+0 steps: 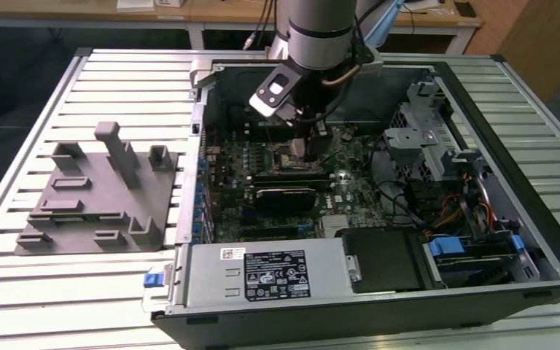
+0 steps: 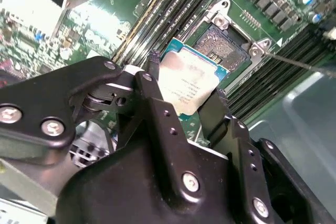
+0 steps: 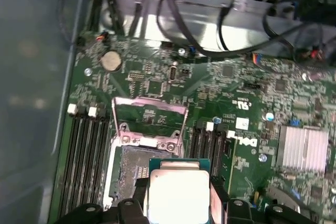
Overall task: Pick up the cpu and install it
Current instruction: 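Place the cpu into insertion slot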
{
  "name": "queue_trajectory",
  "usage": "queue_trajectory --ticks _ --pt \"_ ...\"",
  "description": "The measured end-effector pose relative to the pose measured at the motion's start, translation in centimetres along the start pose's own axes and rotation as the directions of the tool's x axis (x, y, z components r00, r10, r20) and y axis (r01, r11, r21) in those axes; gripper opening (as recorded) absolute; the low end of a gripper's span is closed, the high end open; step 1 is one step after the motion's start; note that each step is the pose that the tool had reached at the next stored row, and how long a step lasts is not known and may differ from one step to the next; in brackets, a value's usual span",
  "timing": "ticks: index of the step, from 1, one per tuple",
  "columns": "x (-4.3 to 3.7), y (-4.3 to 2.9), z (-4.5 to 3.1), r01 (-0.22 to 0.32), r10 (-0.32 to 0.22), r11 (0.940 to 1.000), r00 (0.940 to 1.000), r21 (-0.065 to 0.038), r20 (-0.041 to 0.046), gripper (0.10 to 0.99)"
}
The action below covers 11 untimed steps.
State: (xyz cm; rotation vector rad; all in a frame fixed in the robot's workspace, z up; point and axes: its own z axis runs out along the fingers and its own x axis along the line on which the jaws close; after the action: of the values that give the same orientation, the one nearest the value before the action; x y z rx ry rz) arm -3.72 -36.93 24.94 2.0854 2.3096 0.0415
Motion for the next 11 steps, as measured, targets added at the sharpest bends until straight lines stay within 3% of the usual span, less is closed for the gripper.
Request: queue_trajectory --ticks 3,11 --pt "-0.01 0.00 0.02 -0.040 0.040 0.9992 0.9992 0.000 0.0017 0.545" --pt "0.07 0.01 0.03 -0.040 0.040 0.9992 0.9992 0.000 0.0017 0.545"
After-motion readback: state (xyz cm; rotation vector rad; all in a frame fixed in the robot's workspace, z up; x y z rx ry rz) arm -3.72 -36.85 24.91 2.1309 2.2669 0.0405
